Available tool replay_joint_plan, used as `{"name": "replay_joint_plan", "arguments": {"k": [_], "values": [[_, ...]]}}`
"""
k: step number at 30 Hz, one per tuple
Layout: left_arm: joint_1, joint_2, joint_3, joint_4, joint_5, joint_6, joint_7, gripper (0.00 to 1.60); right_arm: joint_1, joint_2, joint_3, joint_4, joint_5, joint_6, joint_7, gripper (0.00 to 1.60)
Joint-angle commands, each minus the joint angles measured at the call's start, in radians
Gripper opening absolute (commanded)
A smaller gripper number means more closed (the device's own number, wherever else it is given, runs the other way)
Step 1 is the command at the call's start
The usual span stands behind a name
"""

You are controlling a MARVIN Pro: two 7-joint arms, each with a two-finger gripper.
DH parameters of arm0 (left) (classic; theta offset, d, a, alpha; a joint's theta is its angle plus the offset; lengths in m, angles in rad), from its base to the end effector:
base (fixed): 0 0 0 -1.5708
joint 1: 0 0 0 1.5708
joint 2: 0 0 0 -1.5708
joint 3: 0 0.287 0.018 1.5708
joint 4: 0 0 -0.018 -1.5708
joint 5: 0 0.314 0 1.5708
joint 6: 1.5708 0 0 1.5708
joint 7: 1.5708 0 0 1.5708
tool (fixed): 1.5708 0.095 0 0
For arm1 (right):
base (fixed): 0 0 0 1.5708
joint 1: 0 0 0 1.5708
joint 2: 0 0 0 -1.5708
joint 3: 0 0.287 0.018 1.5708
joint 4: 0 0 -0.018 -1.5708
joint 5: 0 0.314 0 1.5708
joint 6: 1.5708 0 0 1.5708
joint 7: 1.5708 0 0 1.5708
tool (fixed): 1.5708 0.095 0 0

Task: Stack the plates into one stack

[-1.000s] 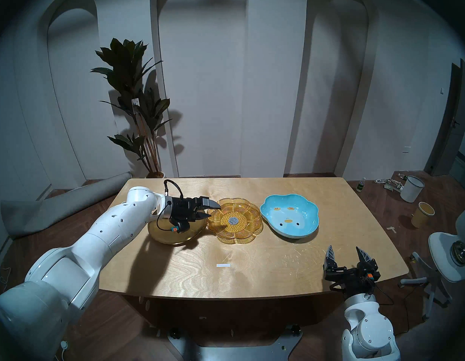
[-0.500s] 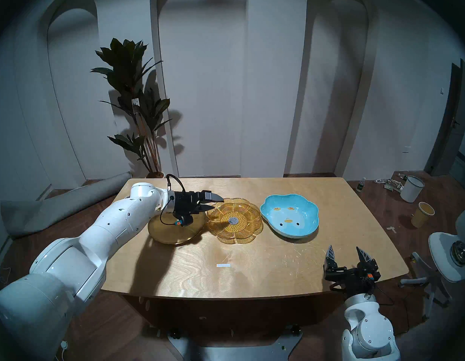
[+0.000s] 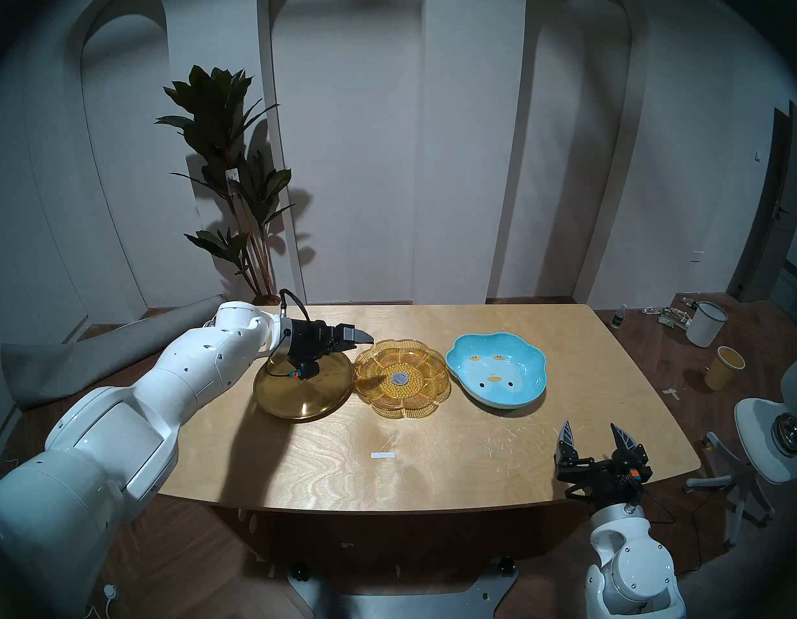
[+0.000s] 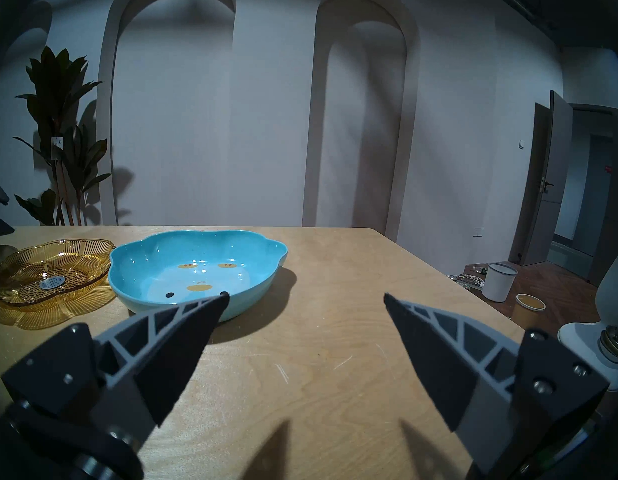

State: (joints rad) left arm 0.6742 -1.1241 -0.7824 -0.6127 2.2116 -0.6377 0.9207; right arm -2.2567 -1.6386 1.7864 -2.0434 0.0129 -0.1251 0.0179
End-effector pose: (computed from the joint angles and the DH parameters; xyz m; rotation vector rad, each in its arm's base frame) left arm 0.5513 0.0440 -0.2869 0.3729 2.2141 -1.1692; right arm 0.2199 -0.0733 -0.3245 2.1861 -0.1426 1.9886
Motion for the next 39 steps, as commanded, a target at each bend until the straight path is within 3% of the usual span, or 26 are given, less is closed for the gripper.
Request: {"name": "replay_joint_plan", "arguments": {"k": [1,16,22,28,39], "values": [[-0.09,-0.036,0.027,0.042,0.043,0.044,0.036,1.6,0.0,-0.001,-0.002,-0.024,0.002,-0.01,0.002,1.6],[-0.144,-0.066,0.118,0.187,0.139,0.084,0.164,1.6,-0.001,-0.004,0.0,-0.025,0.001,-0.011,0.006,1.6],[-0.151,-0.078,0.137,0.21,0.158,0.097,0.198,1.6,0.0,-0.006,0.001,-0.025,0.0,-0.011,0.008,1.6],[-0.149,-0.068,0.161,0.178,0.181,0.089,0.244,1.6,0.0,-0.007,0.001,-0.025,0.0,-0.011,0.009,1.6],[-0.13,-0.09,0.166,0.159,0.204,0.123,0.195,1.6,0.0,-0.009,0.002,-0.026,-0.001,-0.011,0.011,1.6]]}}
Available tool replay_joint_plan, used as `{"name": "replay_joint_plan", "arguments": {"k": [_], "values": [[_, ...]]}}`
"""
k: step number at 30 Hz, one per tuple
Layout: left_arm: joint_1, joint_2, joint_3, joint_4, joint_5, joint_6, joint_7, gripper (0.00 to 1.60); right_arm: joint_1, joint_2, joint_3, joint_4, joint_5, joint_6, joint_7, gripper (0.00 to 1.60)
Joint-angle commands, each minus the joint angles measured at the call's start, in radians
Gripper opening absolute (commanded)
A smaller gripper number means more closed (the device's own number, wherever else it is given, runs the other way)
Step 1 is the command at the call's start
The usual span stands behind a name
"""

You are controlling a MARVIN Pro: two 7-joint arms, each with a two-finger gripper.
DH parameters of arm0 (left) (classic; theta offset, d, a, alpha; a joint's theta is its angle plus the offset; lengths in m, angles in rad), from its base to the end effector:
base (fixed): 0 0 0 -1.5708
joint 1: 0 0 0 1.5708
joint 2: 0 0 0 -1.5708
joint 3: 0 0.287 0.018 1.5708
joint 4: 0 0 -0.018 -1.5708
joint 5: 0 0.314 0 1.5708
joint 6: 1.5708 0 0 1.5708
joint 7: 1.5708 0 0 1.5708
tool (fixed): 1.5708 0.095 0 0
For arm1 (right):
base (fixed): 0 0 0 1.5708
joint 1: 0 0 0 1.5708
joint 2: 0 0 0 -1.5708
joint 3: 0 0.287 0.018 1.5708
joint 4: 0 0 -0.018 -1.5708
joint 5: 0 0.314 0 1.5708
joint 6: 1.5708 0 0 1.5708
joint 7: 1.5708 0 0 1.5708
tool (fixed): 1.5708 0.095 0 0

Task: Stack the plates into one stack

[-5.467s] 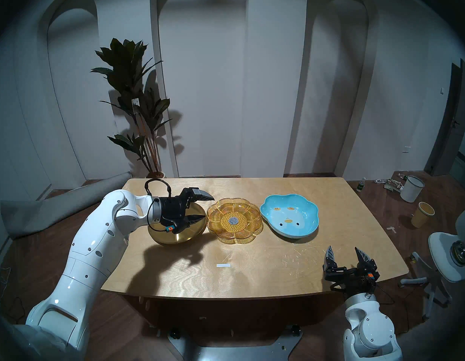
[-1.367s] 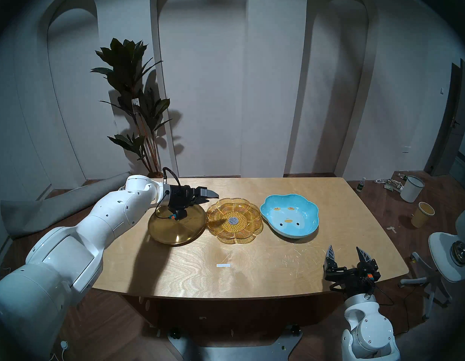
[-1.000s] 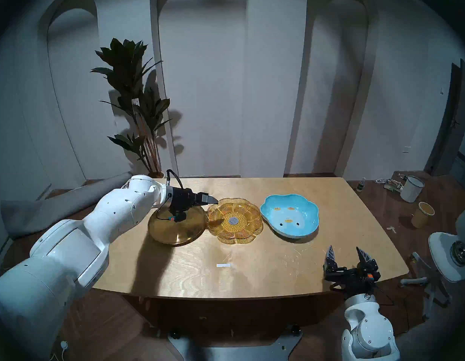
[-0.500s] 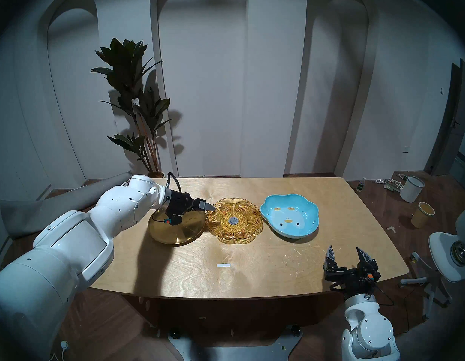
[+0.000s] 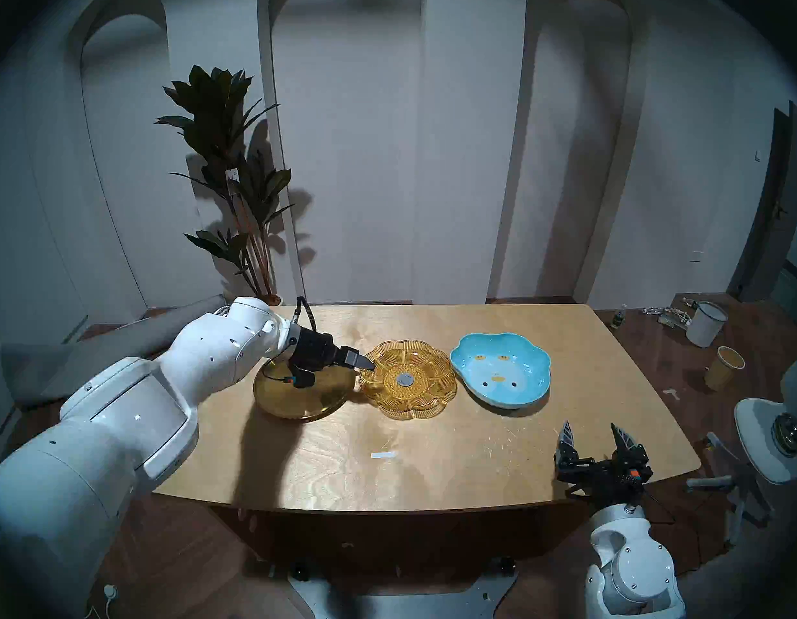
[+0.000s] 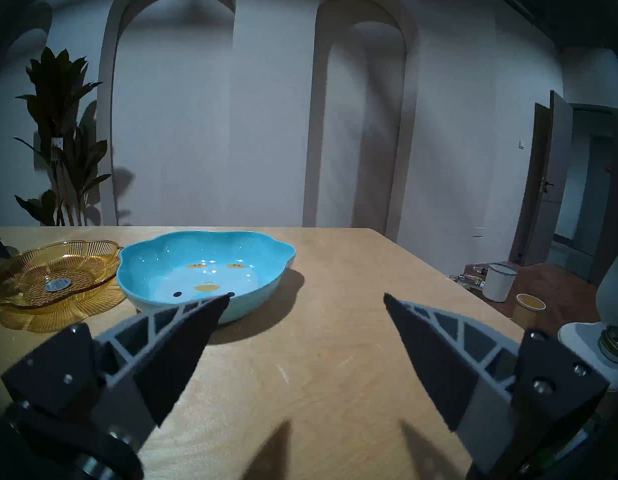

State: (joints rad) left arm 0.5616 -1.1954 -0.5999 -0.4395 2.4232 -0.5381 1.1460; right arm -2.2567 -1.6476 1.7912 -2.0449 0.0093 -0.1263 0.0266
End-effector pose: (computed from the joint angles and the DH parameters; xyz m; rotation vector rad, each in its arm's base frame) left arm 0.5494 0.0317 -0.2970 0.7219 2.3055 -1.1036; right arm 0.2194 -0.0732 -0.3242 2.1857 -0.1433 1.9901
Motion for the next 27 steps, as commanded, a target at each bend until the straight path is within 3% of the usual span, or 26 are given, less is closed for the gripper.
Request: {"name": "replay_joint_plan", "arguments": {"k": [1,12,21,27], "values": [[-0.018,-0.025,-0.017,-0.009,-0.006,0.02,-0.035,1.6,0.0,0.0,-0.002,-0.024,0.002,-0.01,0.003,1.6],[-0.034,-0.07,-0.023,0.053,-0.001,0.009,-0.102,1.6,0.0,-0.003,-0.001,-0.024,0.001,-0.01,0.005,1.6],[-0.056,-0.082,0.011,0.083,0.027,0.0,-0.09,1.6,0.001,-0.004,0.0,-0.024,0.0,-0.01,0.006,1.6],[-0.062,-0.072,0.037,0.04,0.047,-0.044,-0.059,1.6,0.001,-0.006,0.001,-0.024,-0.001,-0.01,0.008,1.6]]}}
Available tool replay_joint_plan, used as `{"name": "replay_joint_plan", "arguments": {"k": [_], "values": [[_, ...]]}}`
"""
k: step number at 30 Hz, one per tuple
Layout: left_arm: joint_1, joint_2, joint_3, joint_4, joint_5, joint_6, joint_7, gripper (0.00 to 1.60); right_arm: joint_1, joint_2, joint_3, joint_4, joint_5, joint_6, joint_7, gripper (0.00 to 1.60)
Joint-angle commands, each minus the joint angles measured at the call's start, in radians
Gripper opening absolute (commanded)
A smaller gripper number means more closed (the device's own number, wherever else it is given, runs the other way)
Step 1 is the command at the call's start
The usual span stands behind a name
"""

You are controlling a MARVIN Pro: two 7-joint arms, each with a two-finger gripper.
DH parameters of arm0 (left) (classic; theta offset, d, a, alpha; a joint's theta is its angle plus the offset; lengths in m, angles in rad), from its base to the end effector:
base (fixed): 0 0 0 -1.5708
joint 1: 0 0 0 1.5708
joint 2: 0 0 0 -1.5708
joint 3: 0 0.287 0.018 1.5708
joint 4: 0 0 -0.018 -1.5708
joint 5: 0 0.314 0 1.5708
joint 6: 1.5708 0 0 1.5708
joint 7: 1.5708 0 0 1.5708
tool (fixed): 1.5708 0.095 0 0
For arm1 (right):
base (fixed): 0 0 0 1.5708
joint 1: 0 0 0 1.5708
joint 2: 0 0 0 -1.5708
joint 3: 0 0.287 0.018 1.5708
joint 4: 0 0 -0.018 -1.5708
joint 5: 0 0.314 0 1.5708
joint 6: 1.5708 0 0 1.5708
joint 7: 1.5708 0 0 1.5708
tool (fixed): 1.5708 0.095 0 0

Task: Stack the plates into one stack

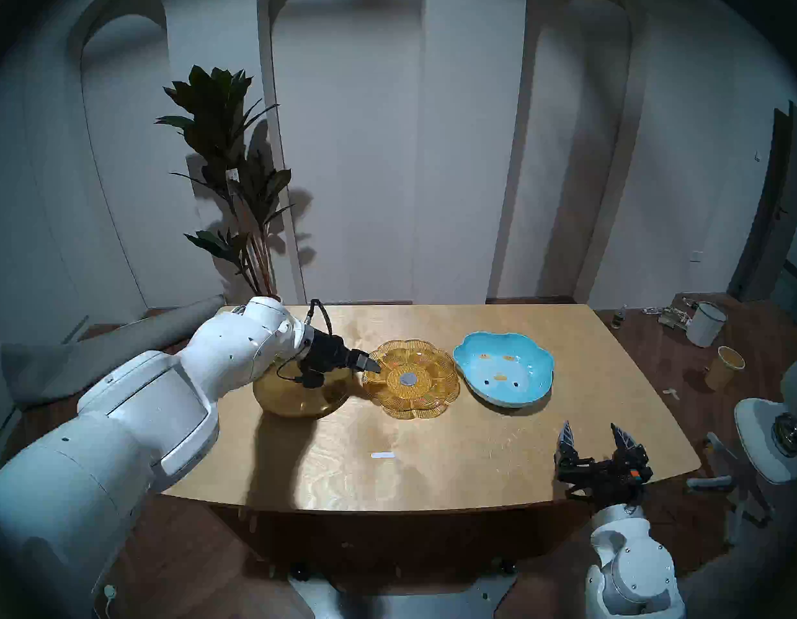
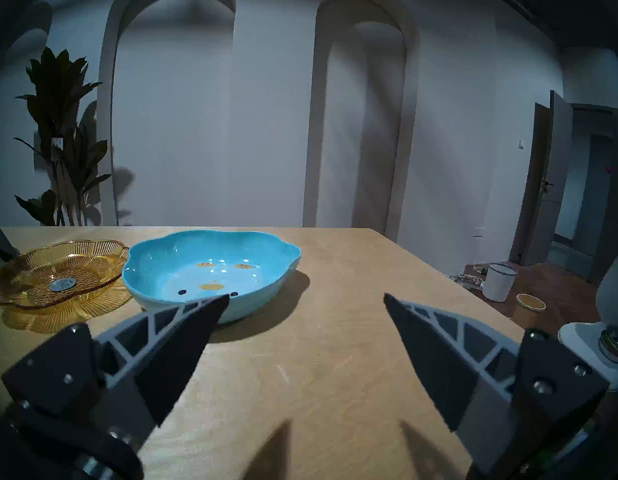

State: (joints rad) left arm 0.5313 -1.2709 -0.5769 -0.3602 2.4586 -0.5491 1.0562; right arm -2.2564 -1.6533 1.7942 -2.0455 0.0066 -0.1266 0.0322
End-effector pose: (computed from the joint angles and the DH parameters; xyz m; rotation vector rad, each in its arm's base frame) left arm 0.5589 0.0139 -0.3065 0.7161 2.3845 -0.9783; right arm 0.2192 -0.0731 -0.3242 2.1860 -0.1434 1.9904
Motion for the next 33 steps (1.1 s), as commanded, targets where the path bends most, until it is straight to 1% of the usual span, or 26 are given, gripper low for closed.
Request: {"name": "replay_joint_plan", "arguments": {"k": [1,5,10,11,15,17,21,23,25,29,33], "values": [[-0.032,0.007,0.016,-0.05,0.014,-0.034,0.033,1.6,0.001,-0.001,-0.002,-0.023,0.002,-0.01,0.002,1.6],[-0.037,0.014,0.022,-0.078,0.022,-0.052,0.038,1.6,0.001,-0.001,-0.002,-0.023,0.002,-0.01,0.003,1.6],[-0.033,0.022,0.045,-0.106,0.048,-0.069,0.023,1.6,0.001,-0.002,-0.001,-0.024,0.001,-0.01,0.004,1.6],[-0.023,0.034,0.052,-0.137,0.054,-0.087,0.021,1.6,0.001,-0.002,-0.001,-0.024,0.001,-0.01,0.004,1.6],[-0.009,0.045,0.055,-0.171,0.058,-0.102,0.012,1.6,0.001,-0.003,-0.001,-0.024,0.001,-0.01,0.005,1.6],[0.002,0.052,0.049,-0.199,0.052,-0.126,0.001,1.6,0.001,-0.004,0.0,-0.024,0.001,-0.01,0.006,1.6],[0.01,0.056,0.043,-0.223,0.049,-0.149,-0.014,1.6,0.001,-0.004,0.0,-0.024,0.0,-0.01,0.006,1.6],[0.018,0.062,0.041,-0.25,0.05,-0.16,-0.027,1.6,0.001,-0.005,0.0,-0.024,0.0,-0.01,0.007,1.6],[0.029,0.065,0.036,-0.279,0.04,-0.198,-0.037,1.6,0.002,-0.005,0.0,-0.024,0.0,-0.01,0.007,1.6],[0.034,0.067,0.03,-0.305,0.032,-0.229,-0.051,1.6,0.002,-0.006,0.001,-0.024,-0.001,-0.01,0.008,1.6],[0.038,0.071,0.022,-0.342,0.028,-0.266,-0.084,1.6,0.002,-0.007,0.001,-0.024,-0.001,-0.01,0.009,1.6]]}}
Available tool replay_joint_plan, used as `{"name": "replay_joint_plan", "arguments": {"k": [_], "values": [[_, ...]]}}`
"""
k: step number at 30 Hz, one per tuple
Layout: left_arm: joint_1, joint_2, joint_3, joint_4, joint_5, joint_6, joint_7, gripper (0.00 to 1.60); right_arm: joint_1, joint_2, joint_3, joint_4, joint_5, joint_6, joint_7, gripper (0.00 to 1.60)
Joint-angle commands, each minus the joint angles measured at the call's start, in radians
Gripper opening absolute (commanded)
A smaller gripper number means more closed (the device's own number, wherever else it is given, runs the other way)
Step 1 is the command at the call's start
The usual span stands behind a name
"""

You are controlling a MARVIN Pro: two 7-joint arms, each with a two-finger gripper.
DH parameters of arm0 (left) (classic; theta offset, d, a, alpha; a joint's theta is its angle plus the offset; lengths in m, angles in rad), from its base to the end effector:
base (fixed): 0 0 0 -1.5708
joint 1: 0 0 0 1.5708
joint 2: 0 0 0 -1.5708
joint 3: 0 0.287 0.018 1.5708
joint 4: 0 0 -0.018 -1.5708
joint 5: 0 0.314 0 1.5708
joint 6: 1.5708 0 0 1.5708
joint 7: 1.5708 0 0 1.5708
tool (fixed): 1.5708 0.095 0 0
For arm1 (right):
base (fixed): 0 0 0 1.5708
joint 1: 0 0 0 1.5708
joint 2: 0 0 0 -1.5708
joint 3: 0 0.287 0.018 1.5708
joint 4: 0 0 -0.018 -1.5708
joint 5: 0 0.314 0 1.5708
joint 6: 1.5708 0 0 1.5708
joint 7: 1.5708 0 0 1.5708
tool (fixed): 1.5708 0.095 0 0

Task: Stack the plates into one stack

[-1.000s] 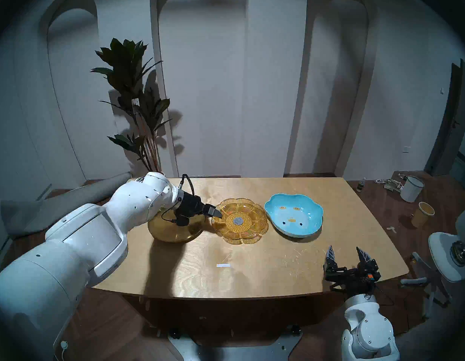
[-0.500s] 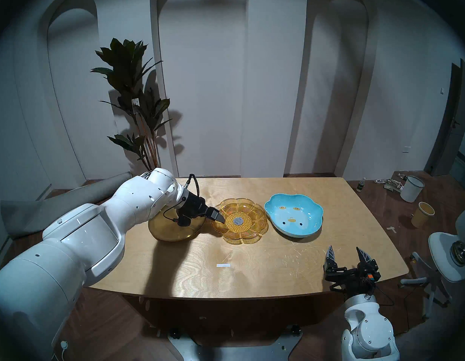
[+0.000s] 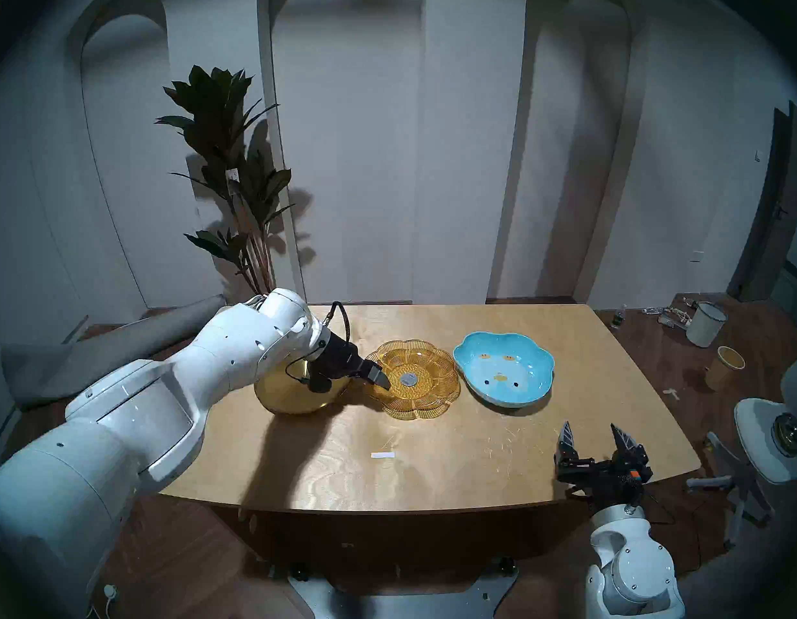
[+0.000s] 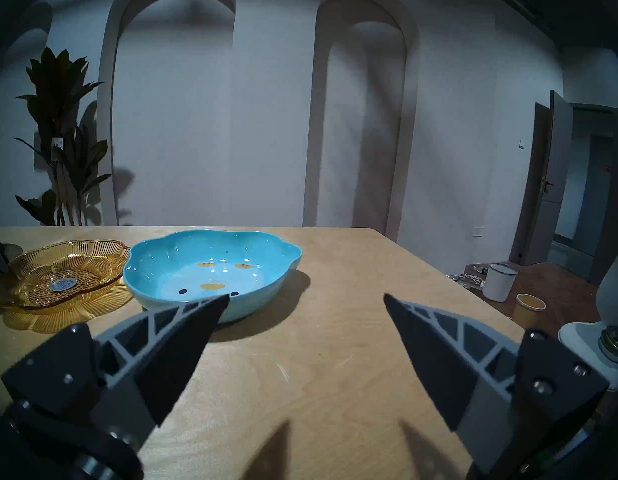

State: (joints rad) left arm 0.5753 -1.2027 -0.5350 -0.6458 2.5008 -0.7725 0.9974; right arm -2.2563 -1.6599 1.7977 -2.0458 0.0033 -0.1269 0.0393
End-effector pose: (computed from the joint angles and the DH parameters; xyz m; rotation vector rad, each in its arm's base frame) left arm 0.5403 -0.0213 -0.2983 0.8573 2.5251 -0.9437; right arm 0.2188 -0.0730 -0.3244 2.1874 -0.1426 1.9901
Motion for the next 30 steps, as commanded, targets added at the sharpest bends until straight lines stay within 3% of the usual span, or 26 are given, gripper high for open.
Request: {"name": "replay_joint_plan", "arguments": {"k": [1,3,4,5,8,9,10,13,14,16,18,24,30], "values": [[-0.005,-0.002,-0.022,-0.059,-0.017,-0.062,-0.038,1.6,0.002,-0.001,-0.002,-0.023,0.002,-0.01,0.002,1.6],[-0.002,-0.01,-0.028,-0.059,-0.02,-0.07,-0.058,1.57,0.002,-0.001,-0.002,-0.023,0.002,-0.01,0.002,1.6],[-0.002,-0.014,-0.03,-0.056,-0.021,-0.073,-0.065,1.31,0.002,-0.001,-0.002,-0.023,0.002,-0.01,0.002,1.6],[-0.003,-0.022,-0.032,-0.049,-0.021,-0.081,-0.079,1.29,0.002,-0.001,-0.002,-0.023,0.002,-0.01,0.003,1.6],[-0.006,-0.039,-0.038,-0.024,-0.027,-0.093,-0.099,0.98,0.002,-0.002,-0.001,-0.023,0.001,-0.01,0.003,1.6],[-0.006,-0.039,-0.038,-0.024,-0.027,-0.093,-0.099,0.98,0.002,-0.002,-0.001,-0.023,0.001,-0.01,0.003,1.6],[-0.007,-0.045,-0.042,-0.015,-0.029,-0.098,-0.109,0.75,0.002,-0.002,-0.001,-0.023,0.001,-0.01,0.003,1.6],[-0.015,-0.073,-0.042,0.042,-0.028,-0.098,-0.127,0.64,0.002,-0.003,-0.001,-0.023,0.001,-0.01,0.004,1.6],[-0.018,-0.08,-0.043,0.058,-0.029,-0.093,-0.128,0.45,0.002,-0.003,-0.001,-0.023,0.001,-0.01,0.004,1.6],[-0.026,-0.098,-0.044,0.102,-0.029,-0.088,-0.134,0.32,0.003,-0.003,-0.001,-0.023,0.0,-0.01,0.005,1.6],[-0.035,-0.109,-0.041,0.136,-0.026,-0.071,-0.133,0.0,0.003,-0.004,0.0,-0.023,0.0,-0.01,0.005,1.6],[-0.069,-0.137,-0.04,0.237,-0.033,-0.058,-0.111,0.0,0.003,-0.005,0.0,-0.023,0.0,-0.01,0.006,1.6],[-0.101,-0.132,-0.027,0.257,-0.027,-0.078,-0.083,0.0,0.004,-0.006,0.001,-0.023,-0.001,-0.009,0.007,1.6]]}}
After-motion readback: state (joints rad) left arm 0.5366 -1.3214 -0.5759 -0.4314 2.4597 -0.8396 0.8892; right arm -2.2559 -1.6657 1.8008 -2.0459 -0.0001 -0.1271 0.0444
